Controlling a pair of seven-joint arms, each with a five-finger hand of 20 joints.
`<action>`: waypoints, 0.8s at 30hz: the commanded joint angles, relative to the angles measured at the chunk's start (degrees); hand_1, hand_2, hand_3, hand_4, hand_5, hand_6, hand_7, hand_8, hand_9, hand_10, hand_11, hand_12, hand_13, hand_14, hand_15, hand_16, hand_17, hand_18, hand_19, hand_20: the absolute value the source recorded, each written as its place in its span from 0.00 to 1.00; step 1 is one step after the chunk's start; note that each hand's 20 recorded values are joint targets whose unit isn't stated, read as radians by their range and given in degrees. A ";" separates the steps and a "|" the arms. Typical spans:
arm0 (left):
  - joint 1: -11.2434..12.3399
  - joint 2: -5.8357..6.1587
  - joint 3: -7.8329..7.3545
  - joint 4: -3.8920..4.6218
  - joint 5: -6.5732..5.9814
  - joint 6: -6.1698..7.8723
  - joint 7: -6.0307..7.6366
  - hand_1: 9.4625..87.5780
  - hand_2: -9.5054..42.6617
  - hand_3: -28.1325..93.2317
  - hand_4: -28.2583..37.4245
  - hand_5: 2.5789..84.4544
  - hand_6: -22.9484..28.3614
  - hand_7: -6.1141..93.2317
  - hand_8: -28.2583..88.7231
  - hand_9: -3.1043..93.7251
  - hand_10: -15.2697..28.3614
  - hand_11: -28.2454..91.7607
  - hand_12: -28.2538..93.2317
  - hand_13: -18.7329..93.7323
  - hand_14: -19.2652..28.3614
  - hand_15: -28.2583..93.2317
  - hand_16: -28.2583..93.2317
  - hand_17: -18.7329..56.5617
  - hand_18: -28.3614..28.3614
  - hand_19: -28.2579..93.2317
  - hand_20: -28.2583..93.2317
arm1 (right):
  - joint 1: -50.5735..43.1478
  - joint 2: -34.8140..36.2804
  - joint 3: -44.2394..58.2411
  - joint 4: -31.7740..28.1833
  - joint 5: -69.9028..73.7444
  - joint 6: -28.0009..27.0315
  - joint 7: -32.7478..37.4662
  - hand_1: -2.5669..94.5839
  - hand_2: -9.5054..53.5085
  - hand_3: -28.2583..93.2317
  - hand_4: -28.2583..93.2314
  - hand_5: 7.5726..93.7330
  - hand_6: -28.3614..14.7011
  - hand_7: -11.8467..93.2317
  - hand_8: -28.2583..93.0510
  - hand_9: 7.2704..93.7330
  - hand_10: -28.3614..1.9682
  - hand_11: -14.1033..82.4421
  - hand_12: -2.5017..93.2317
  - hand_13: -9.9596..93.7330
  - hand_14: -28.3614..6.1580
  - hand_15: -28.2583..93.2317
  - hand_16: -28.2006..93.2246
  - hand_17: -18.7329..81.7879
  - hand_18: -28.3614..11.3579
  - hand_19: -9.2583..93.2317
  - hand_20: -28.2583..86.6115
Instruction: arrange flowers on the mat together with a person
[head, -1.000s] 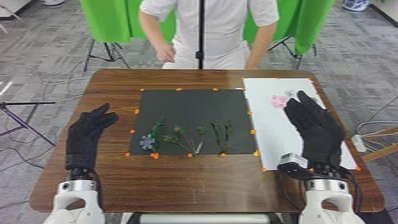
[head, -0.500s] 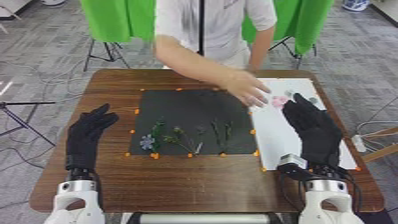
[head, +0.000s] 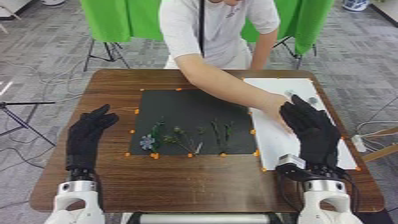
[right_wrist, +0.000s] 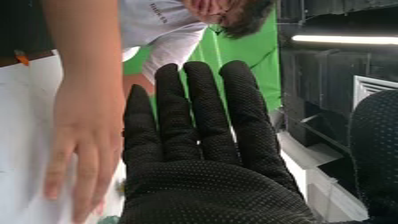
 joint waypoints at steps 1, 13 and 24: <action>0.47 -0.52 -0.18 0.01 -0.25 -0.43 -0.58 0.11 0.47 0.78 0.00 0.61 0.56 0.17 0.19 0.58 0.70 0.39 0.35 0.56 0.80 0.37 0.24 0.42 0.72 0.31 0.42 | -0.55 -0.54 -0.16 -0.30 0.20 0.84 -0.27 0.11 0.25 0.85 0.09 0.50 0.59 0.19 0.17 0.48 0.45 0.21 0.16 0.46 0.47 0.34 0.35 0.40 0.39 0.11 0.50; 1.09 -0.51 -0.55 -0.19 -1.79 0.71 -1.38 0.12 0.59 0.77 0.00 0.62 0.56 0.17 0.19 0.59 0.70 0.39 0.34 0.57 0.80 0.37 0.24 0.42 0.72 0.31 0.42 | -0.72 -0.50 -0.15 -0.37 0.24 0.91 -0.09 0.11 0.25 0.85 0.09 0.50 0.59 0.20 0.17 0.49 0.45 0.21 0.16 0.47 0.47 0.34 0.36 0.41 0.39 0.10 0.51; 1.10 -0.40 -0.23 -0.50 -2.96 2.71 -2.23 0.16 0.83 0.72 0.00 0.65 0.57 0.17 0.19 0.61 0.70 0.39 0.34 0.58 0.80 0.38 0.23 0.43 0.72 0.32 0.43 | -0.84 -0.36 -0.09 -0.40 0.12 0.88 -0.10 0.11 0.25 0.85 0.09 0.51 0.59 0.20 0.17 0.49 0.45 0.21 0.16 0.47 0.47 0.34 0.36 0.41 0.39 0.10 0.51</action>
